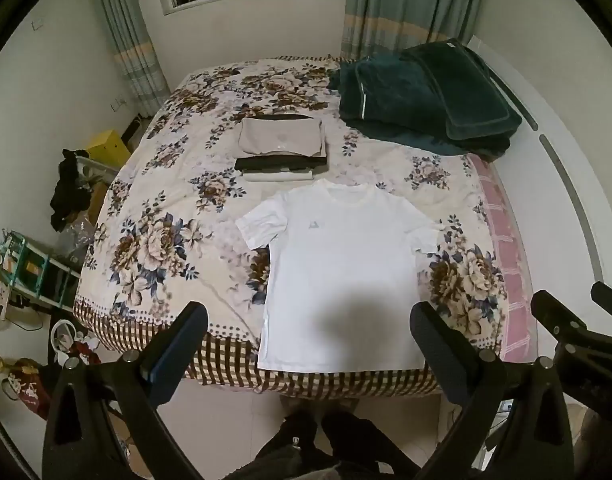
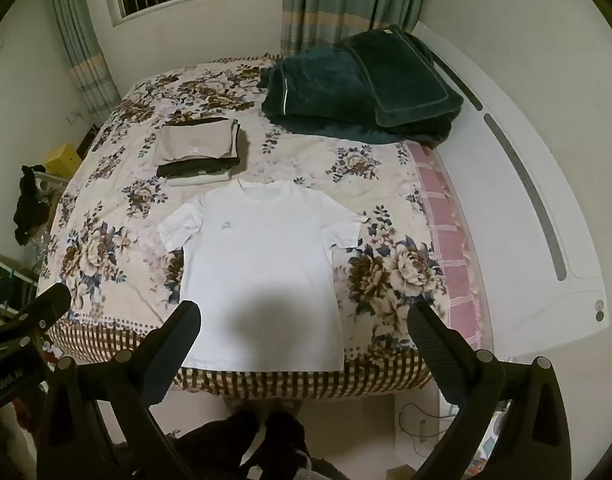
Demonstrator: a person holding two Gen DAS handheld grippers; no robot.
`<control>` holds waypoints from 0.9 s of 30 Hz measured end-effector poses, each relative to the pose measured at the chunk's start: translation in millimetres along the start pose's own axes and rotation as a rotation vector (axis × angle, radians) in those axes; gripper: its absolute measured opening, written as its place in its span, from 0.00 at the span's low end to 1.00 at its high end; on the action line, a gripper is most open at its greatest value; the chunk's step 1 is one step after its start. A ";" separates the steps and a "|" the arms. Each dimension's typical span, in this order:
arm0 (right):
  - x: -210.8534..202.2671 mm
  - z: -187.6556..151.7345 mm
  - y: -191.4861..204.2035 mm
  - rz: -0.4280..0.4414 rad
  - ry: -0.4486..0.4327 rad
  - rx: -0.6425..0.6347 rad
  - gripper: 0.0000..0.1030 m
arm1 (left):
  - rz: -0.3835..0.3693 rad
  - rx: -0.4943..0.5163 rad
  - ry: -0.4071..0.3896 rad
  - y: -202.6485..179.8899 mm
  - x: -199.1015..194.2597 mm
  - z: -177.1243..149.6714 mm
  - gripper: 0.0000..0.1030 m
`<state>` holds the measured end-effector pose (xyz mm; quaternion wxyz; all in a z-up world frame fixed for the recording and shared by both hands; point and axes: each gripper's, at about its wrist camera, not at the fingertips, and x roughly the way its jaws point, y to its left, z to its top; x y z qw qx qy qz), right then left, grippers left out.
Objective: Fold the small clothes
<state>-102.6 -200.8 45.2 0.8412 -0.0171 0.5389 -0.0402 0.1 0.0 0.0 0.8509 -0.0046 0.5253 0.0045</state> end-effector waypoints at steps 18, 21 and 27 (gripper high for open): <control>-3.3 1.6 -0.5 0.006 -0.003 -0.001 1.00 | -0.003 -0.007 -0.002 2.0 3.1 4.6 1.00; -4.2 0.1 -1.0 0.008 -0.002 -0.001 1.00 | -0.006 -0.007 -0.002 1.6 3.2 8.5 1.00; -4.4 3.3 0.2 0.007 -0.005 0.002 1.00 | -0.005 0.001 -0.007 -2.5 -1.0 15.9 1.00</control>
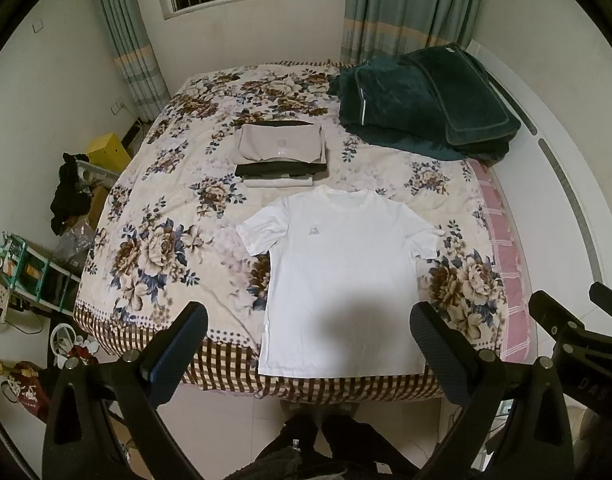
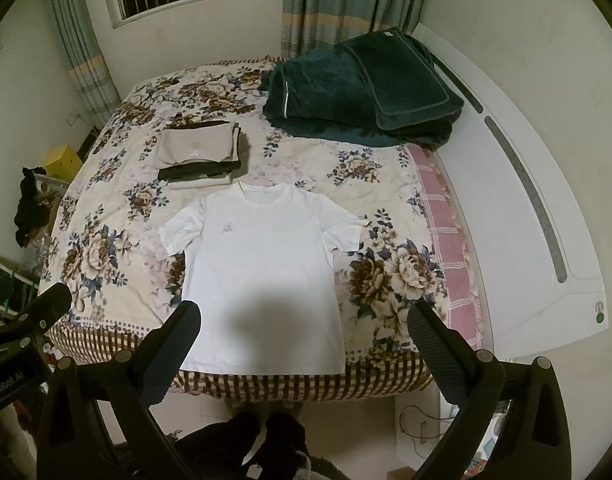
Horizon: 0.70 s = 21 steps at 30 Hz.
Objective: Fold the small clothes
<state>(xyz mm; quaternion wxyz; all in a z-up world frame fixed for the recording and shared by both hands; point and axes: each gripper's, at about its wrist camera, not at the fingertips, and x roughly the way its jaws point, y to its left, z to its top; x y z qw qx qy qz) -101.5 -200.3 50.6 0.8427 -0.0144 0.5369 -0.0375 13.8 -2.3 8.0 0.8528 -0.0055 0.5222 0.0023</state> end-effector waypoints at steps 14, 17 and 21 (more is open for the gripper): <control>-3.2 1.8 2.0 0.003 -0.004 0.001 1.00 | -0.004 -0.001 -0.005 -0.6 -2.1 2.8 1.00; -4.7 0.2 2.6 0.002 -0.004 0.000 1.00 | -0.005 0.001 -0.007 -0.6 -2.0 2.2 1.00; -6.2 0.1 3.6 0.002 -0.005 0.000 1.00 | -0.006 -0.002 -0.008 0.1 -2.7 2.5 1.00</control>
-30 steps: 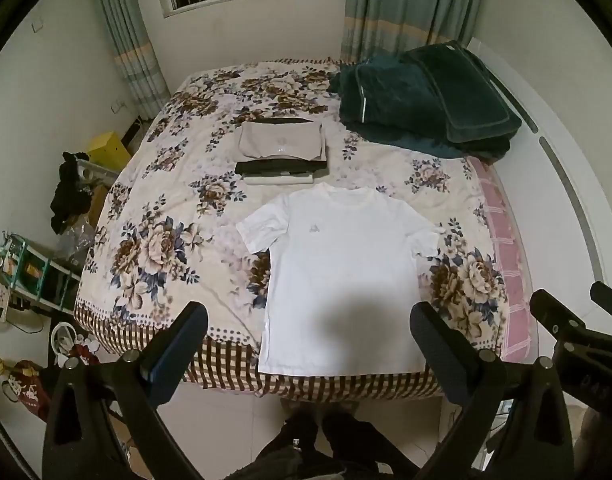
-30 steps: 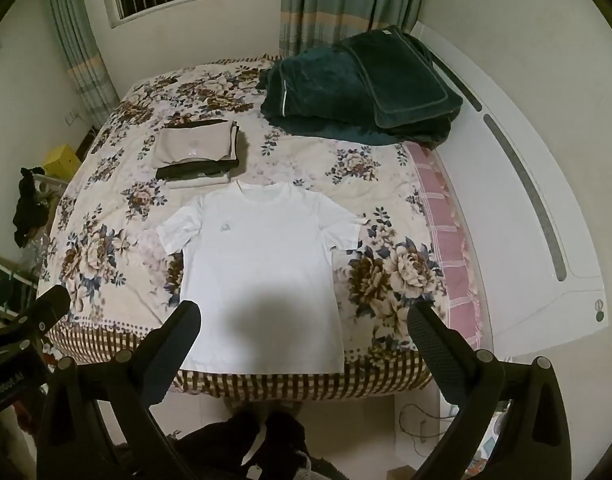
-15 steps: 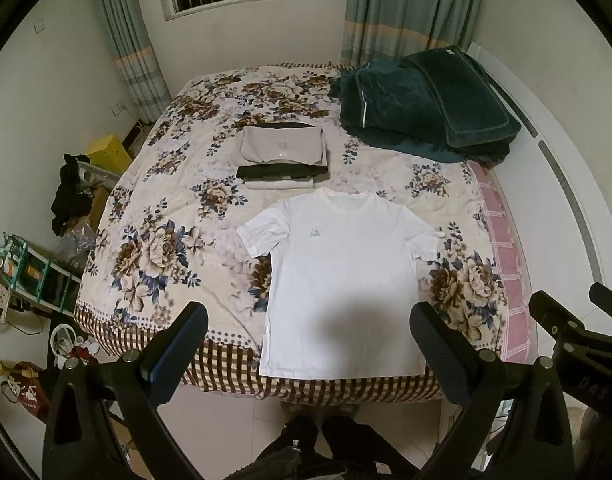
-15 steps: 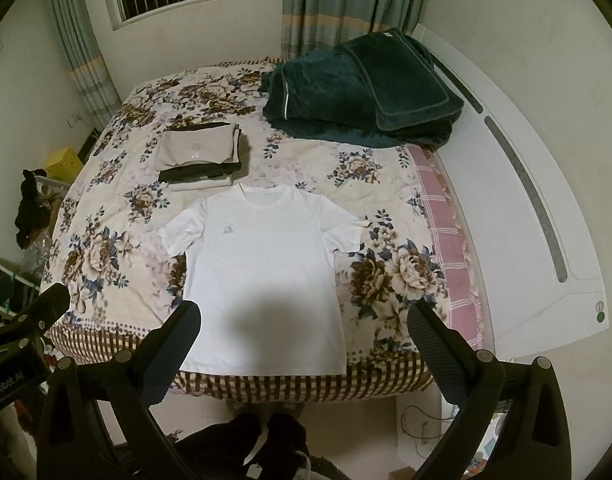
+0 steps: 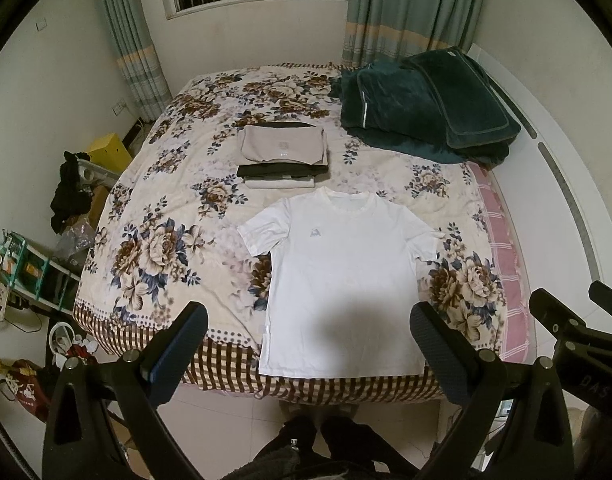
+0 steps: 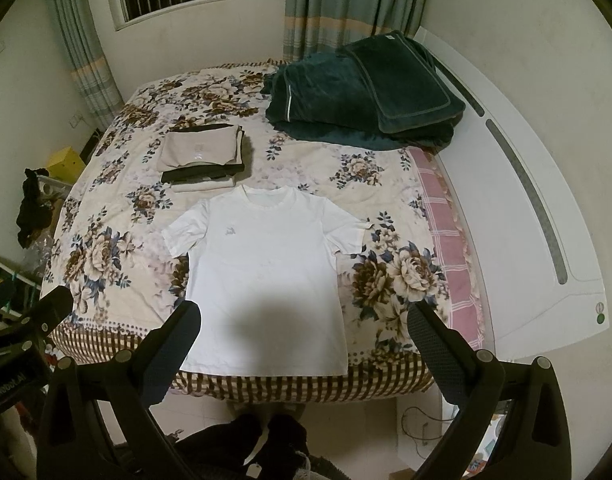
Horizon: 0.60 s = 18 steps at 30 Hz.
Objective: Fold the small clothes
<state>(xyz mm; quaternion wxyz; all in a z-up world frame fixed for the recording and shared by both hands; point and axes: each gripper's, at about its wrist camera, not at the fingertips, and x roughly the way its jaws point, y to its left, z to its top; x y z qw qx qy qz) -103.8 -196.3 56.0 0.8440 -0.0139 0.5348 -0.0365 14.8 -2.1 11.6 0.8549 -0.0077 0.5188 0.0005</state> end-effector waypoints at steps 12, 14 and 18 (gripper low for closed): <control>-6.0 2.6 1.2 0.002 -0.004 0.001 1.00 | -0.004 -0.004 -0.006 1.1 -3.6 3.9 1.00; -8.1 5.8 2.7 0.001 -0.004 0.001 1.00 | -0.003 -0.001 -0.008 1.2 -3.4 3.3 1.00; -8.9 6.8 2.5 0.001 -0.006 0.001 1.00 | -0.006 -0.003 -0.006 1.9 -3.8 4.3 1.00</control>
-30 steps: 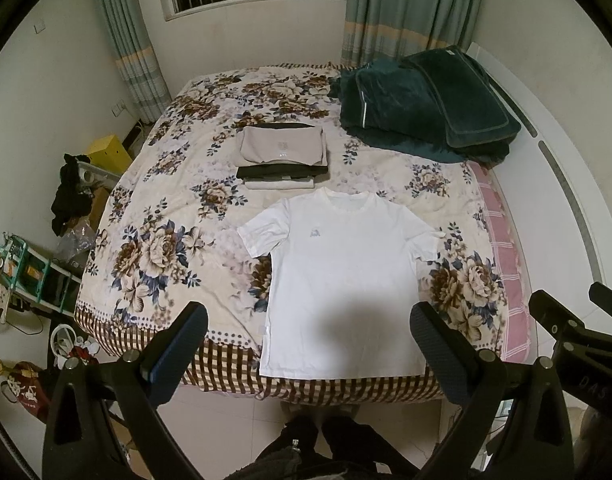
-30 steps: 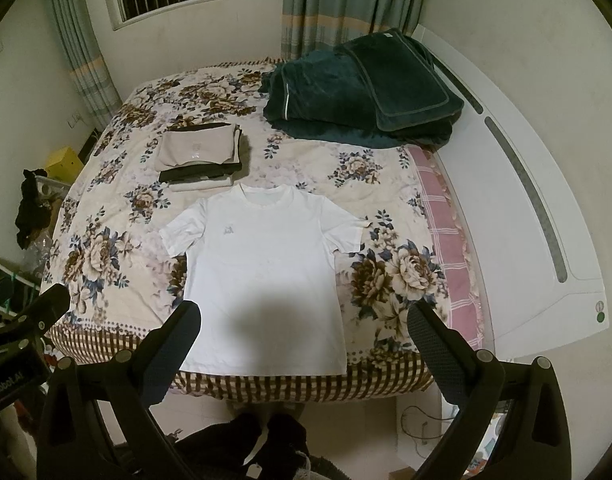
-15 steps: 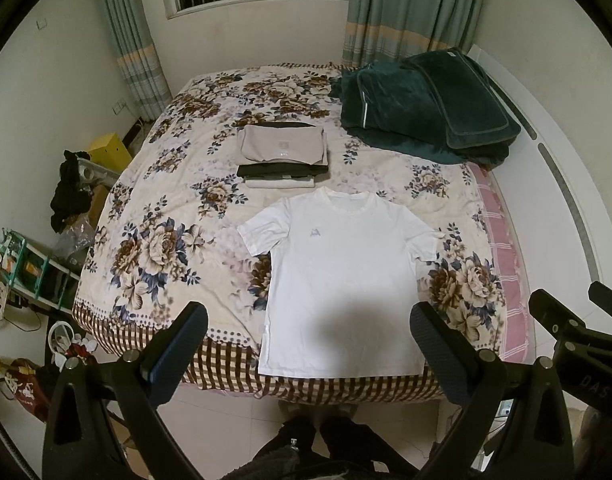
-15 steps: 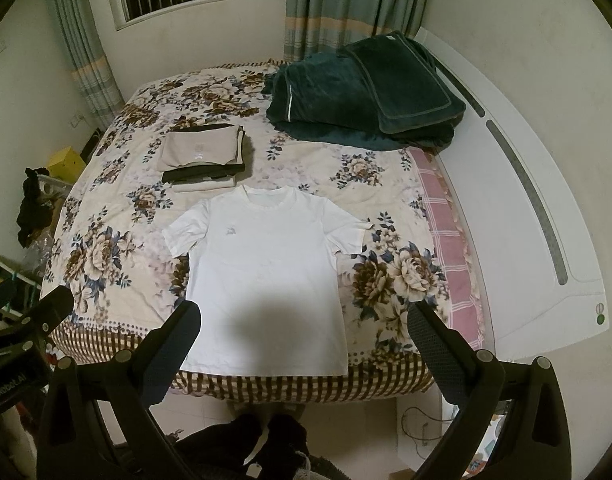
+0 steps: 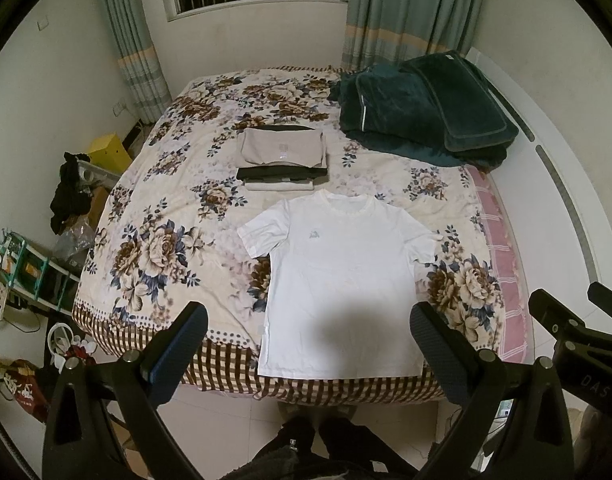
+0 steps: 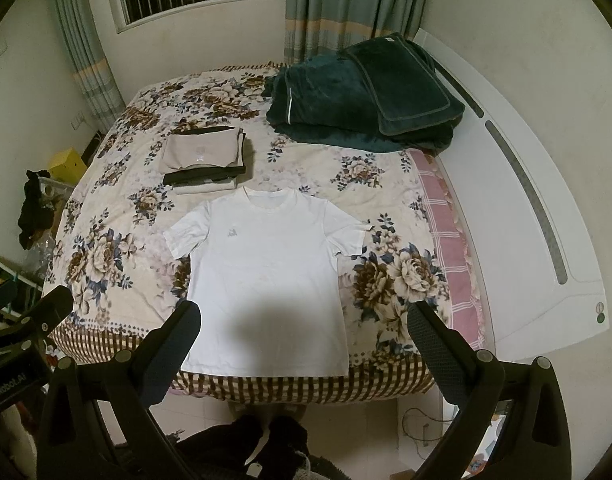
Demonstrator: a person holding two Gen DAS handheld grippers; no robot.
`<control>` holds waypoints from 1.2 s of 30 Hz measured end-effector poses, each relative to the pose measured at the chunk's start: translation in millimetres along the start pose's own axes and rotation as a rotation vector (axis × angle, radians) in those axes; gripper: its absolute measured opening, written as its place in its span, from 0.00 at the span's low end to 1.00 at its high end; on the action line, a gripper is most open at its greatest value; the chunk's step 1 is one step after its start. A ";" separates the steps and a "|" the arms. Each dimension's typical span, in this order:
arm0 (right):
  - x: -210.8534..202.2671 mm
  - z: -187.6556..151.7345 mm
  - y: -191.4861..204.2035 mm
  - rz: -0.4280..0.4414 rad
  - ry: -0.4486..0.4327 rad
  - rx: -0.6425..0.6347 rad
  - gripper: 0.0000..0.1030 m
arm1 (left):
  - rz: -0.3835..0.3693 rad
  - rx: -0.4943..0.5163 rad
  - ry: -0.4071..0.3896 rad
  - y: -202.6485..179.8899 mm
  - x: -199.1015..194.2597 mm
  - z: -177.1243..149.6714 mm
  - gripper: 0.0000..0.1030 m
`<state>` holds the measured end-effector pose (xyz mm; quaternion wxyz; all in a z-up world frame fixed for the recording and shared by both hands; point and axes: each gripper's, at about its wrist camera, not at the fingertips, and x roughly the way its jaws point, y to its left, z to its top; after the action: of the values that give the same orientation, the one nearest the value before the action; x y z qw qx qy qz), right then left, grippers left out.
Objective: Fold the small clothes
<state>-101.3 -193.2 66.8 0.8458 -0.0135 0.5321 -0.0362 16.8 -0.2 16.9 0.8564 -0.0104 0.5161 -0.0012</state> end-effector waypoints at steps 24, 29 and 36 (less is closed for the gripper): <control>1.6 -3.9 0.3 0.001 -0.008 0.000 1.00 | -0.001 -0.002 -0.010 -2.5 -2.4 -0.9 1.00; 4.9 1.8 1.7 0.005 -0.005 0.012 1.00 | 0.010 0.009 -0.027 -7.5 -0.7 6.7 1.00; 40.4 26.6 -12.3 0.015 0.015 0.133 1.00 | 0.106 -0.002 -0.129 -5.6 49.9 39.7 1.00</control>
<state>-60.5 -208.9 42.7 0.8411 0.0470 0.5349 -0.0650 75.3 -5.7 -8.6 0.8868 0.0158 0.4596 0.0453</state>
